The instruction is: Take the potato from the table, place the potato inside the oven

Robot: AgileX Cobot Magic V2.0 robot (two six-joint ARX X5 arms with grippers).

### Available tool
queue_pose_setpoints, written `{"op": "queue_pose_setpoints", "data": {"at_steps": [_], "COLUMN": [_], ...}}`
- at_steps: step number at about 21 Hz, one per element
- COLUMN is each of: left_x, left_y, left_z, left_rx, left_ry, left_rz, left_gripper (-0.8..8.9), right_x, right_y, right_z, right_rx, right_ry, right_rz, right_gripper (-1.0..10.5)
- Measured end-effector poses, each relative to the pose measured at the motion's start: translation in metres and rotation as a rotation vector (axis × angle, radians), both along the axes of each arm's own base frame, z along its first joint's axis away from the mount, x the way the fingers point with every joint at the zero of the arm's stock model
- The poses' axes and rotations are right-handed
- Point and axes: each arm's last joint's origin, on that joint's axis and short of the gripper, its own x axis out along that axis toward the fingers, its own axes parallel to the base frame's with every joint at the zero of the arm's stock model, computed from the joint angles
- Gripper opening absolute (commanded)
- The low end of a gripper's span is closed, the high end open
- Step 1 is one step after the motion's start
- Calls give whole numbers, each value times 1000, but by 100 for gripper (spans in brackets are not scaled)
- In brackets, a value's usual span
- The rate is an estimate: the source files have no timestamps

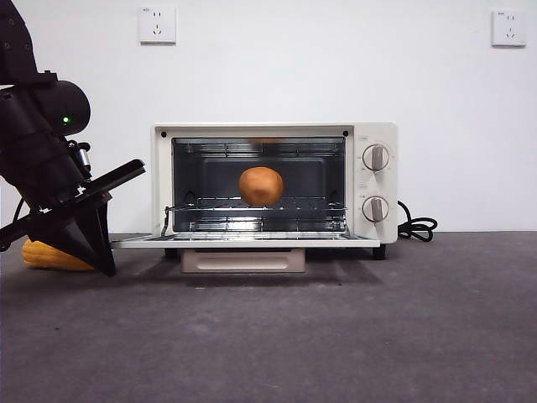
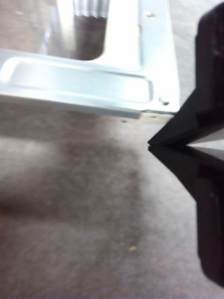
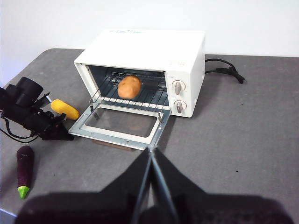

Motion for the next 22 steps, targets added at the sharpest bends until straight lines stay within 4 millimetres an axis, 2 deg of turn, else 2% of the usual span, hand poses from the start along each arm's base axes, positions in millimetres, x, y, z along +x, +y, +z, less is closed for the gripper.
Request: {"op": "queue_pose_setpoints", "data": {"at_steps": [22], "left_x": [4], "left_y": [3], "left_z": [3], "left_rx": [-129], "left_ry": [8], "left_rz": [51], "left_gripper": [-6], "right_x": [0], "right_y": [0], "right_z": [0], "right_rx": [3], "right_ry": [1], "right_rz": [-1], "right_gripper": [-8]}}
